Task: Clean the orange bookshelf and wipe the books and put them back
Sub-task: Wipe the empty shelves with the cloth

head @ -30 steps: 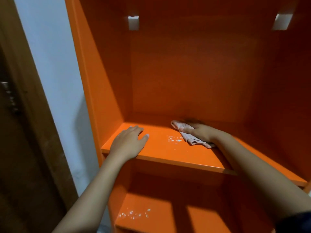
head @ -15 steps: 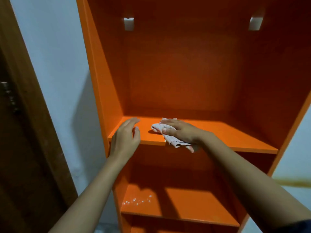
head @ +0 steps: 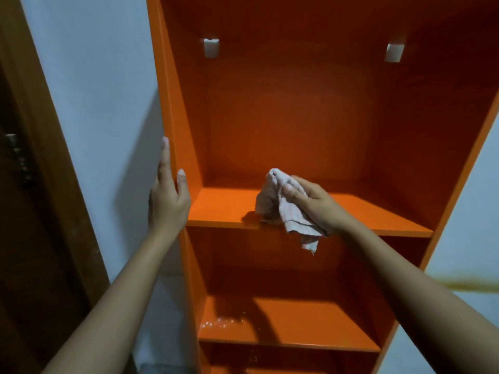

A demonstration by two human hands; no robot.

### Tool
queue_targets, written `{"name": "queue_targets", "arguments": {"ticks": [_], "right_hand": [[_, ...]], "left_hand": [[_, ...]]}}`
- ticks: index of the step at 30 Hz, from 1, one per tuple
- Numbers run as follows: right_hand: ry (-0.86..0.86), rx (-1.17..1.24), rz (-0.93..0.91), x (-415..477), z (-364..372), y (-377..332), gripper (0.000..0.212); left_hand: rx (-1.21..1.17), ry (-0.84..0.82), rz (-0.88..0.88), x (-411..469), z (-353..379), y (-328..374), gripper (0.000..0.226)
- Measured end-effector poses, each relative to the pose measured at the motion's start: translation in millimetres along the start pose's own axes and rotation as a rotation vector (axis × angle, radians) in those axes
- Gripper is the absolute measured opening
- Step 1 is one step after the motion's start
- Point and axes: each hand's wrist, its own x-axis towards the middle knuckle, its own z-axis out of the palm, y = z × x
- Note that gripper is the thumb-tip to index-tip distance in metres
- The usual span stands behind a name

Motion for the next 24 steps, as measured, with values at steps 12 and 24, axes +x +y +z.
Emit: {"name": "queue_targets", "arguments": {"ticks": [12,24], "right_hand": [[-0.151,-0.215,0.044,93.3,24.6,66.9,0.017],[-0.38,-0.245,-0.188,144.1,84.7,51.1,0.034]], "left_hand": [[0.079,-0.087,0.005,-6.4,0.6,-24.4,0.058],[0.118,-0.156,-0.062,-2.9,-5.1,-13.4,0.057]]}}
